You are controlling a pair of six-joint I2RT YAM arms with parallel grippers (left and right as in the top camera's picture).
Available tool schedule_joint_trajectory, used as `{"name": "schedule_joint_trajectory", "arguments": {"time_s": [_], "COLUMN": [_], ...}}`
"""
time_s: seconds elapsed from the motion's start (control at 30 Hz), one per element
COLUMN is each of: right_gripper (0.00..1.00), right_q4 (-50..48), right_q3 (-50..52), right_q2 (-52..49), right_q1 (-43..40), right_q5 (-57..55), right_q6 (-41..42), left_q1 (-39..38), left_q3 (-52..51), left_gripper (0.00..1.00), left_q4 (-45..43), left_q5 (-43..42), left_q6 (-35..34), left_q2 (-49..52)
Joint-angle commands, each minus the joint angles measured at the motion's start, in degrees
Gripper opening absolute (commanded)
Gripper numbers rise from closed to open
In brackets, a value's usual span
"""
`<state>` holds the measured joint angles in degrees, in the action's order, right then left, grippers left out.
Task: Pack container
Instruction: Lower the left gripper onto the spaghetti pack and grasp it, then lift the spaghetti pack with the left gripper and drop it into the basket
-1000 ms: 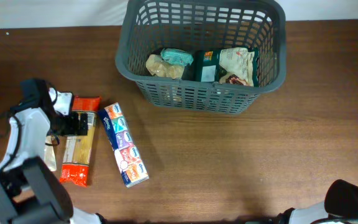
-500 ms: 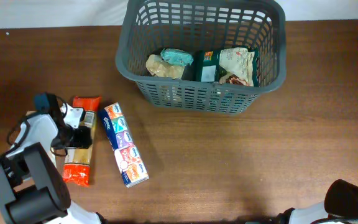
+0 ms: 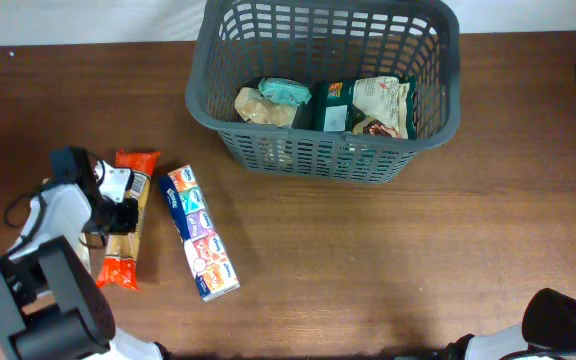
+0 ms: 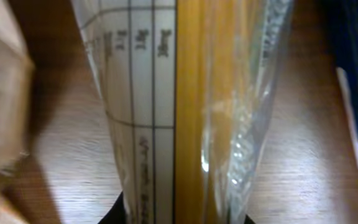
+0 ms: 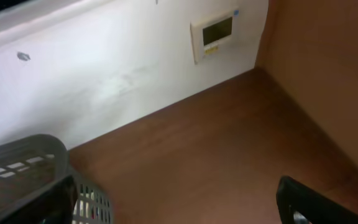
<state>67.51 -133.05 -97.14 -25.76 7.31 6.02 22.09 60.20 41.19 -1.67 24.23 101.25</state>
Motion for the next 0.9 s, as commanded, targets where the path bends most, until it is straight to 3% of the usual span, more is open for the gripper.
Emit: {"name": "schedule_joint_trajectory", "arguments": {"time_s": [0.0, 0.2, 0.4, 0.5, 0.63, 0.87], "right_gripper": [0.99, 0.99, 0.99, 0.99, 0.99, 0.99], "right_q4": [0.3, 1.4, 3.4, 4.3, 6.0, 6.1], "right_q3": [-0.1, -0.1, -0.1, -0.2, -0.2, -0.2], "right_q2": [-0.1, -0.1, -0.1, 0.0, 1.1, 8.7], "right_q1": [-0.2, -0.2, -0.1, -0.1, -0.1, -0.1], "right_q5": [-0.7, -0.7, -0.6, 1.1, 17.0, 34.7], "right_q6": [-0.1, -0.1, -0.1, -2.1, -14.4, -23.6], "left_q1": [0.0, -0.9, -5.2, -9.9, -18.4, -33.3], "left_q3": [8.6, 32.0, 50.9, 52.6, 52.6, 52.6], "left_gripper": [0.02, 0.02, 0.02, 0.01, 0.02, 0.02], "left_q4": [1.6, 3.3, -3.8, -14.2, -24.2, -25.5], "left_q5": [7.0, 3.4, -20.9, -34.0, -43.1, -51.7], "left_q6": [0.1, 0.1, 0.0, -0.3, -3.1, -1.7], "left_q2": [0.8, -3.2, -3.5, -3.5, -2.6, 2.4]}}
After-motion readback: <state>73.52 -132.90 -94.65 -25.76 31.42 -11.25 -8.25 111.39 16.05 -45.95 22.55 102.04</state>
